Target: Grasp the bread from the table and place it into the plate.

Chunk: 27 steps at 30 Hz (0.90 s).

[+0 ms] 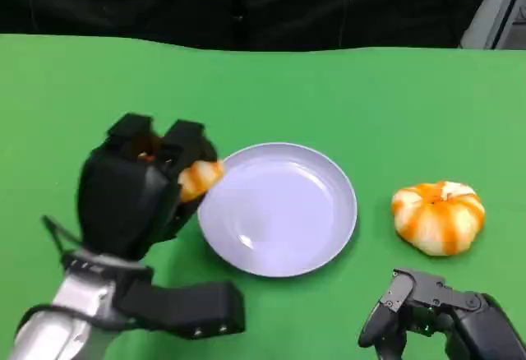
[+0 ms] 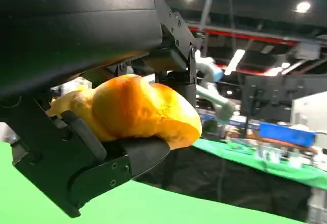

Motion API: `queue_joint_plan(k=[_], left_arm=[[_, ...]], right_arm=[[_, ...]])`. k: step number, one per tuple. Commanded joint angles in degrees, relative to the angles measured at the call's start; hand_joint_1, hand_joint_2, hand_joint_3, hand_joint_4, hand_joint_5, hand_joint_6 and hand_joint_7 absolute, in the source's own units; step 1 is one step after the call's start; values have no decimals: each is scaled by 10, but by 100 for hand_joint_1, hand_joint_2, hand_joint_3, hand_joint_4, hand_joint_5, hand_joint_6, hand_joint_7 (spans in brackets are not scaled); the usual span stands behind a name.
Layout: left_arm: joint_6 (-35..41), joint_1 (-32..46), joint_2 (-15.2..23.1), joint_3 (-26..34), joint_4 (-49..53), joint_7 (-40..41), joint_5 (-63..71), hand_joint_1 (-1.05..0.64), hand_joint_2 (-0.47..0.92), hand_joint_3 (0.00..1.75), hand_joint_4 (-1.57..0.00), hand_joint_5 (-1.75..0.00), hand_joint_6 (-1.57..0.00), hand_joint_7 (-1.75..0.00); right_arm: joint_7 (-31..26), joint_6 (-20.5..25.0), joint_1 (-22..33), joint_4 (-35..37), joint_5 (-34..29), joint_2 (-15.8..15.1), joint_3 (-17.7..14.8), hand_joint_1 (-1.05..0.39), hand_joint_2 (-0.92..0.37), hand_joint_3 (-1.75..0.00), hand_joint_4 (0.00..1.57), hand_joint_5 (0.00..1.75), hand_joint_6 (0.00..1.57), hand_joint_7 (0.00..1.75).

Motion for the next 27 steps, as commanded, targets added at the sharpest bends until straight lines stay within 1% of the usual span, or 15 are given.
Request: queue_joint_plan(k=[1,6,9,12,15,18,19,20,21,22,23,24,25,26,27], left_arm=[[-8,-53,-20,-23,54,16,4,-24,23,140,-96,-175,-74,-173],[-13,-103,-55,-49,118,16,0,-26,25,136,-96,-175,-78,-167],[-13,-128,-78,-64,159,18,-3,-27,26,129,-97,-175,-79,-169],[-15,-145,-96,-76,189,12,-11,-24,24,127,-97,-175,-79,-170],[-24,-157,-101,-81,211,-6,-21,-23,25,124,-95,-175,-84,-153],[-23,-161,-101,-84,215,-46,-37,-21,33,112,-89,-168,-86,-133],[-21,-161,-101,-81,209,-88,-55,-22,37,108,-86,-161,-83,-125],[-19,-160,-101,-79,204,-119,-68,-22,48,94,-82,-146,-80,-105],[-17,-159,-100,-77,200,-142,-78,-23,57,82,-80,-135,-80,-89],[-3,-158,-96,-81,188,-195,-86,-25,61,76,-69,-125,-72,-78],[9,-157,-92,-85,179,-230,-89,-29,73,54,-54,-98,-59,-56],[18,-155,-89,-86,169,-256,-92,-30,82,37,-49,-80,-55,-39],[33,-152,-84,-92,157,-293,-90,-35,88,26,-38,-65,-47,-26],[44,-149,-81,-95,148,-315,-88,-42,90,23,-22,-54,-35,-17],[59,-146,-77,-100,135,-343,-83,-45,91,22,-14,-48,-29,-12]], right_arm=[[-3,-8,2,4,2,-2,1,0,-36,-130,75,169,76,137],[-3,-8,3,4,-2,-3,1,-1,-36,-130,75,169,76,136],[-4,-11,5,5,-3,-2,2,-1,-36,-129,74,169,77,136],[-5,-13,5,5,-2,-1,4,-1,-37,-128,74,169,77,136],[-4,-13,5,6,-1,-2,5,-2,-37,-128,74,170,76,137],[-6,-17,6,7,-5,-2,5,-2,-36,-129,74,170,77,137],[-6,-17,5,7,-6,-2,4,-2,-36,-129,74,170,77,137],[-6,-17,5,7,-7,-3,4,-2,-36,-129,74,170,77,137],[-6,-17,5,7,-8,-3,4,-2,-36,-129,74,169,77,137],[-6,-19,4,8,-8,-4,3,-2,-36,-129,74,169,77,137],[-5,-20,4,9,-8,-4,3,-2,-36,-130,74,169,77,136],[-5,-20,3,9,-8,-5,3,-1,-36,-130,74,169,77,136],[-5,-20,4,9,-6,-4,3,-1,-36,-130,74,169,77,136],[-4,-20,4,9,-5,-4,3,-1,-36,-130,74,169,77,136],[-4,-21,4,10,-5,-4,3,-1,-36,-130,74,169,77,136]])
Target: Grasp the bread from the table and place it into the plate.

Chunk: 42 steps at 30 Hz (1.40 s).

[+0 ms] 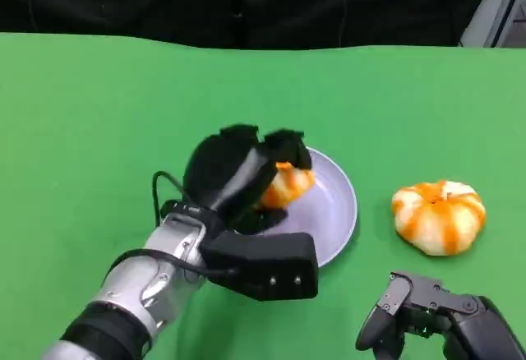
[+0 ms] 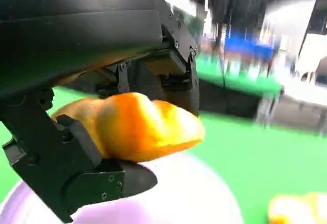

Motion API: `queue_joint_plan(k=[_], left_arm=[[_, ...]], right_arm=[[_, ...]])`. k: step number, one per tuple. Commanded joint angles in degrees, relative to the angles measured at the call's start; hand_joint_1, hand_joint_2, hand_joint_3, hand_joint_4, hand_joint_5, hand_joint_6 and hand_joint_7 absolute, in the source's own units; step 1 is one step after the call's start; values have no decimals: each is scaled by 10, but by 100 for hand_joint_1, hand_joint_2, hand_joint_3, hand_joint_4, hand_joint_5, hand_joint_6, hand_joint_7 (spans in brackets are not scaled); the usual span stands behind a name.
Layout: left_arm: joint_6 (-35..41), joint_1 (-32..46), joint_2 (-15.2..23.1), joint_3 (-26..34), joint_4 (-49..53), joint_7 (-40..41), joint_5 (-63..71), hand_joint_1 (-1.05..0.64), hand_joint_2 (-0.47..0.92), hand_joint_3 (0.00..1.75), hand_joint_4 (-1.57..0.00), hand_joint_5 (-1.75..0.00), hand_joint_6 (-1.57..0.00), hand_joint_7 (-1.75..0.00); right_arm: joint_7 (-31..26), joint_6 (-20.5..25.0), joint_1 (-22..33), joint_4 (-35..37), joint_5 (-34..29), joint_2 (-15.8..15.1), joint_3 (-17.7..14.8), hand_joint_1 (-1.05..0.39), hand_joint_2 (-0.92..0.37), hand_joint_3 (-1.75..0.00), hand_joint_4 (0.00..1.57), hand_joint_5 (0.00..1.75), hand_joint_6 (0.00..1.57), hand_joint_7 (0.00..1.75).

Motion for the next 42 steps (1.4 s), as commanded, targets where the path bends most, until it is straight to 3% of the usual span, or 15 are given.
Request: queue_joint_plan(k=[1,5,7,15,21,26,30,32,35,41,42], left_arm=[[57,8,25,-18,-52,-116,7,-55,92,26,-6,-35,-19,-6],[91,17,32,-24,-84,-173,4,-65,92,32,0,-18,-11,-1],[113,20,36,-22,-99,-224,-9,-79,92,41,0,-4,-4,-1],[147,29,56,-15,-153,-316,-22,-102,92,62,0,0,0,0],[141,54,94,5,-235,-329,-31,-100,92,64,0,0,0,0],[92,100,129,51,-300,-291,-58,-82,92,52,-9,-6,-11,-5],[36,170,136,117,-363,-243,-121,-58,92,30,-34,-24,-33,-12],[2,217,132,150,-390,-218,-158,-53,92,26,-42,-34,-43,-13],[-46,280,117,190,-418,-190,-217,-44,92,23,-52,-73,-64,-14],[-132,370,73,230,-426,-161,-311,-35,92,22,-71,-106,-91,-27],[-139,380,67,234,-429,-158,-316,-36,92,23,-74,-118,-95,-34]], right_arm=[[-1,-9,3,4,3,-4,-1,-1,-36,-129,74,169,77,136],[-1,-9,3,5,3,-4,0,-1,-36,-129,74,169,77,137],[0,-9,1,7,3,-4,-1,-2,-36,-129,74,170,77,137],[-1,-14,0,11,4,-3,-2,-1,-36,-130,75,170,77,137],[-3,-7,1,11,2,-1,1,-1,-35,-131,75,169,77,136],[-3,-7,2,11,7,1,2,0,-36,-129,75,171,77,137],[-2,-7,3,11,12,-1,-1,0,-36,-129,74,171,77,137],[-3,-10,4,12,13,-1,-5,0,-36,-129,74,171,77,137],[-4,-15,2,19,16,-3,-13,1,-36,-129,74,170,77,137],[-3,-39,-11,44,20,-8,-32,2,-34,-131,77,170,78,137],[-3,-40,-12,45,19,-8,-35,2,-33,-131,78,169,78,137]])
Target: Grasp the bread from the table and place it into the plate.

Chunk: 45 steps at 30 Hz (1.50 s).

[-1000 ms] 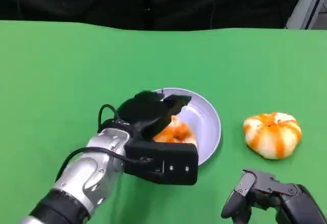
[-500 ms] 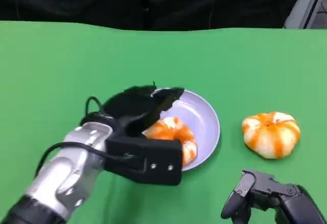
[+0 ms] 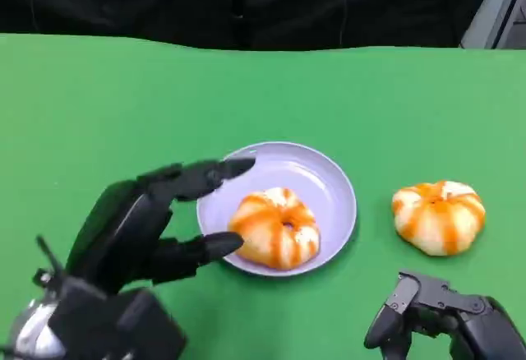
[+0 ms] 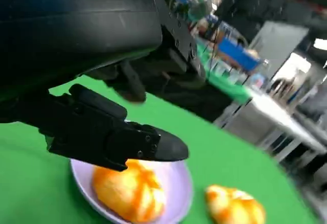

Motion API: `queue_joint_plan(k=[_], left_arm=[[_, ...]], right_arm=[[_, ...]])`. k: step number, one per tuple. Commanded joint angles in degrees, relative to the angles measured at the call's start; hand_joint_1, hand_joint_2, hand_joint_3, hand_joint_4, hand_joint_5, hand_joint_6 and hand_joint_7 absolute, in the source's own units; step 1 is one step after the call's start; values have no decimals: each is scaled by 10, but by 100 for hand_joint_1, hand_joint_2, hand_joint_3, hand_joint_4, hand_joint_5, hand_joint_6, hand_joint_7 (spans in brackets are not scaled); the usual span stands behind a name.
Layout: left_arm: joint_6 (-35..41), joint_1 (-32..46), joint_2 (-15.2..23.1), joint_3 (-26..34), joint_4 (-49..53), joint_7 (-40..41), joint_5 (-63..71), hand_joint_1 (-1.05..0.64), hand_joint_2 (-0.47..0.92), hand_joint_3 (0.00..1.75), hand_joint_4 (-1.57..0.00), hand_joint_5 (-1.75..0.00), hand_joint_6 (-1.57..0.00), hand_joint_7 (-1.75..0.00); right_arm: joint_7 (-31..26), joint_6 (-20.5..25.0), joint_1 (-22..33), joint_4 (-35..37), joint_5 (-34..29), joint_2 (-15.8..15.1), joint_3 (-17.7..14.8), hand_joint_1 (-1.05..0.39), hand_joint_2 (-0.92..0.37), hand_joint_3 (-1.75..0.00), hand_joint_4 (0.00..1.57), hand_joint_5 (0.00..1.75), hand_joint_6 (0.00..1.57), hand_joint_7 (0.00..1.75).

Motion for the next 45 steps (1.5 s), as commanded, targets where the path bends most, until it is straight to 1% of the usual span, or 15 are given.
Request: queue_joint_plan(k=[1,2,3,4,5,6,8,9,12,13,17,22,29,37,45], left_arm=[[-42,58,-28,27,-16,23,-44,-36,92,23,-74,-123,-96,-38],[-50,71,-34,31,-19,24,-54,-34,92,22,-75,-132,-94,-52],[-60,85,-38,34,-20,23,-64,-30,90,24,-75,-140,-87,-75],[-70,100,-43,38,-21,23,-74,-27,87,32,-76,-142,-82,-88],[-82,116,-49,41,-21,25,-79,-22,77,49,-78,-140,-81,-98],[-91,126,-54,44,-20,25,-82,-17,64,74,-80,-140,-82,-105],[-109,149,-64,50,-13,28,-87,-10,53,96,-81,-142,-83,-111],[-119,155,-70,52,-7,29,-91,-4,44,117,-83,-147,-83,-119],[-134,163,-87,52,5,28,-106,6,32,144,-85,-156,-83,-133],[-135,165,-91,53,6,26,-111,8,30,148,-85,-158,-82,-136],[-141,165,-105,57,22,23,-126,13,27,155,-86,-164,-83,-144],[-171,143,-106,65,91,5,-156,14,21,170,-91,-168,-85,-152],[-211,96,-104,77,186,-19,-179,2,19,165,-90,-168,-84,-152],[-246,65,-118,86,253,-15,-172,-1,15,167,-90,-170,-85,-152],[-239,48,-122,84,280,-44,-202,-1,16,169,-88,-172,-84,-150]], right_arm=[[-2,-18,-6,14,5,-7,-19,2,-33,-131,78,168,78,137],[-3,-23,-8,17,3,-8,-22,2,-33,-131,79,167,79,137],[-4,-30,-10,22,-1,-9,-26,2,-31,-132,80,165,80,136],[-5,-36,-12,26,-3,-11,-30,3,-30,-134,80,164,80,136],[-6,-45,-15,34,-3,-12,-34,3,-29,-135,82,163,81,135],[-5,-53,-17,40,-3,-13,-37,4,-26,-137,83,162,83,134],[-2,-68,-24,57,10,-12,-45,4,-24,-140,85,161,85,132],[-2,-72,-28,62,11,-12,-49,2,-22,-142,86,161,87,131],[-5,-68,-40,69,11,-10,-57,0,-18,-148,87,159,90,129],[-7,-66,-44,71,9,-8,-58,0,-17,-149,87,158,91,129],[-10,-67,-63,86,6,-1,-57,-1,-15,-150,88,157,93,127],[-19,-97,-95,141,-10,8,-48,-1,-8,-153,95,149,99,120],[-36,-128,-127,206,-40,5,-50,-1,-1,-156,99,141,103,112],[-35,-205,-160,307,-26,2,-56,-3,3,-157,103,145,106,109],[-44,-215,-178,341,-36,-2,-61,-6,-1,-152,102,147,107,108]])
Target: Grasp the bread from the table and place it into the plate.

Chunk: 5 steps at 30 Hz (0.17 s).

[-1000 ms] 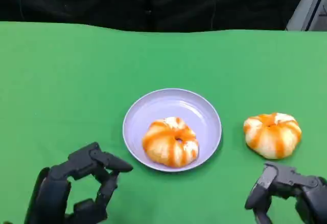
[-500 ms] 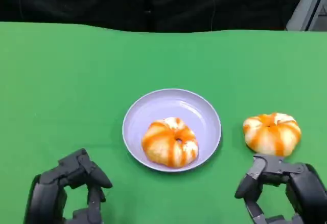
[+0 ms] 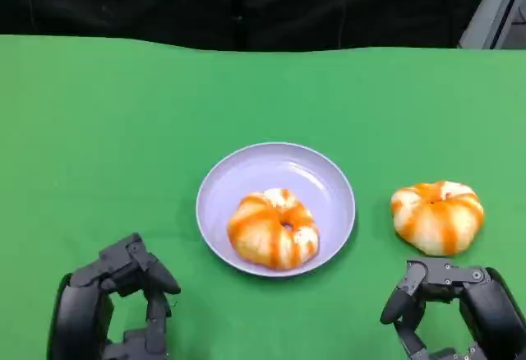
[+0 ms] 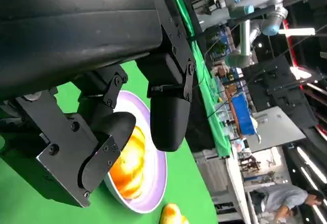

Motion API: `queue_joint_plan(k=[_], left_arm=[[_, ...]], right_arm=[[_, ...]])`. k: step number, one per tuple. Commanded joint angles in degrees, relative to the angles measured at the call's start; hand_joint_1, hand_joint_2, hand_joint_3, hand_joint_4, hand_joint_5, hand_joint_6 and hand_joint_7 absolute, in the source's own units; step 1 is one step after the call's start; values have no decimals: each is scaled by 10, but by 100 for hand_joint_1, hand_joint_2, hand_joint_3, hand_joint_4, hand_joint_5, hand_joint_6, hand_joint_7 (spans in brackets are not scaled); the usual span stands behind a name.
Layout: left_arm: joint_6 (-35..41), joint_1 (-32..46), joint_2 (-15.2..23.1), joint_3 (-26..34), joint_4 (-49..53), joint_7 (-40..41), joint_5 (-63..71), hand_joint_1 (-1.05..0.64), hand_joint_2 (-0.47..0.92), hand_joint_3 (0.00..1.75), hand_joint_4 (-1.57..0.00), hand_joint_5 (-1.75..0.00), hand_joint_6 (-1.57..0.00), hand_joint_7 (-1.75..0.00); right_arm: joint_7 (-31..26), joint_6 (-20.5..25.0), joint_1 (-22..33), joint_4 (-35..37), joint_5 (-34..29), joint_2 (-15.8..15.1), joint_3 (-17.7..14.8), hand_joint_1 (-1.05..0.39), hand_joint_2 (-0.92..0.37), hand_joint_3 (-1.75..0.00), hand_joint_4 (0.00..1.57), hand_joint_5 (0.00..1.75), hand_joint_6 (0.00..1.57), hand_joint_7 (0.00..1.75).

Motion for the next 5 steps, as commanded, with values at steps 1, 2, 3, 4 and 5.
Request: queue_joint_plan(k=[1,2,3,4,5], left_arm=[[-2,-9,3,6,15,-17,-20,1,17,168,-87,-173,-84,-150],[-5,-12,3,7,19,-15,-15,1,17,168,-87,-173,-84,-150],[-6,-14,4,9,22,-11,-8,0,16,167,-87,-173,-85,-150],[-5,-15,4,10,23,-9,-4,-1,16,167,-88,-173,-85,-151],[-4,-16,4,11,25,-8,-2,-2,16,167,-88,-173,-85,-151]], right_arm=[[-1,-16,-12,21,11,-7,-6,-5,-2,-152,102,148,107,109],[0,-17,-13,24,13,-6,-5,-5,-2,-152,102,149,107,109],[-1,-18,-14,26,11,-6,-5,-5,-2,-152,101,149,107,109],[-3,-18,-14,27,9,-7,-6,-5,-2,-152,100,149,106,109],[-4,-20,-15,29,8,-8,-6,-5,-2,-151,100,149,106,109]])
